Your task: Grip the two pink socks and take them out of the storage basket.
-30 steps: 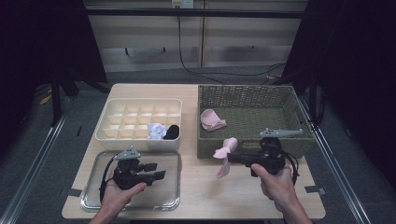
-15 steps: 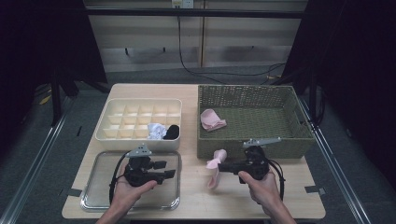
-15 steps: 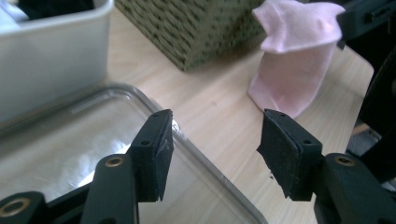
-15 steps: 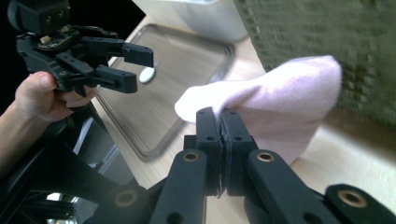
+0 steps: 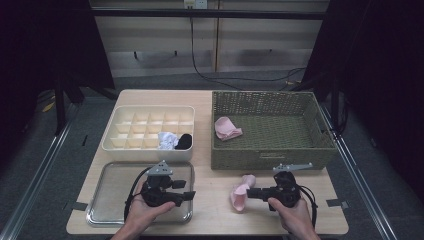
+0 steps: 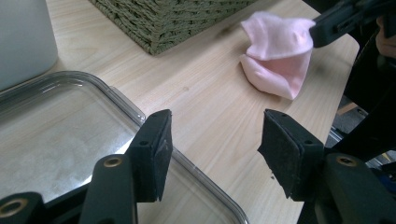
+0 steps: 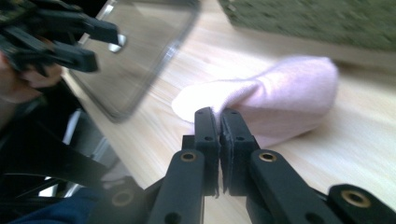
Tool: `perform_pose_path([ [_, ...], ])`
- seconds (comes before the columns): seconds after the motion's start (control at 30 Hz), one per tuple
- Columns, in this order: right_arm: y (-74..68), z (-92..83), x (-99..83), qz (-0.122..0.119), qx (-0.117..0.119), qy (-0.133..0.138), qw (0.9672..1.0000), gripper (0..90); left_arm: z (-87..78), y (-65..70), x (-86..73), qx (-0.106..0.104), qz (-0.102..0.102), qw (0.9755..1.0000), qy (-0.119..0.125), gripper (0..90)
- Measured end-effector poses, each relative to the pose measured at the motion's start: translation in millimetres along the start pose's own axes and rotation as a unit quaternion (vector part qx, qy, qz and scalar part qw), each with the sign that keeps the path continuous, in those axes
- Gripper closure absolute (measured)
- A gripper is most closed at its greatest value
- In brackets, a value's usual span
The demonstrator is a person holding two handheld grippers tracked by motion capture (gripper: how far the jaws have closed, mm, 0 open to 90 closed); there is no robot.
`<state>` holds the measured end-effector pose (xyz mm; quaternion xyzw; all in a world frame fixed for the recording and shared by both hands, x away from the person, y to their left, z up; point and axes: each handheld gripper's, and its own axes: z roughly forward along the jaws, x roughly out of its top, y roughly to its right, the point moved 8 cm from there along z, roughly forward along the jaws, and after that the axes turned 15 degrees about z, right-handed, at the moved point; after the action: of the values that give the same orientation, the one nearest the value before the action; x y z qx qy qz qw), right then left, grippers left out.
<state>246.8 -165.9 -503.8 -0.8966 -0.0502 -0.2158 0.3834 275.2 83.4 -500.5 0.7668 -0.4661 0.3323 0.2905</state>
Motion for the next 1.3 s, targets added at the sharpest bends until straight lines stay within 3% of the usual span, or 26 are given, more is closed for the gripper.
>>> perform_pose_path([
  [0.23,19.9,-4.4,-16.9,0.016,-0.019,-0.012,0.9996,82.3,3.9,5.4,6.0,-0.013,0.008,0.9999,0.003,41.7],
  [0.3,22.9,-8.1,-16.7,0.019,-0.020,-0.007,0.9996,79.9,2.8,8.5,8.8,-0.022,0.013,0.9996,0.006,41.0],
  [0.53,22.9,-23.3,-7.3,0.016,-0.023,0.016,0.9995,69.9,12.7,11.0,13.4,-0.026,0.013,0.9996,0.001,42.7],
  [0.7,31.8,-5.5,-9.8,0.010,-0.064,-0.007,0.9979,58.8,27.5,14.7,17.7,-0.035,0.018,0.9992,-0.009,44.0],
  [0.8,33.7,7.5,-10.2,0.004,-0.059,-0.015,0.9981,52.9,33.5,17.0,18.4,-0.040,0.020,0.9989,-0.016,43.9],
  [0.97,40.3,19.0,-9.1,0.005,-0.081,-0.029,0.9963,64.5,34.7,15.2,16.6,-0.032,0.018,0.9990,-0.025,41.6],
  [1.13,33.2,34.1,-8.8,0.003,-0.068,-0.043,0.9968,75.8,34.2,15.5,16.5,-0.034,0.015,0.9991,-0.020,41.1],
  [1.3,24.9,49.0,-2.9,0.001,-0.065,-0.042,0.9970,77.0,43.1,17.8,12.7,-0.041,0.010,0.9987,-0.029,41.2],
])
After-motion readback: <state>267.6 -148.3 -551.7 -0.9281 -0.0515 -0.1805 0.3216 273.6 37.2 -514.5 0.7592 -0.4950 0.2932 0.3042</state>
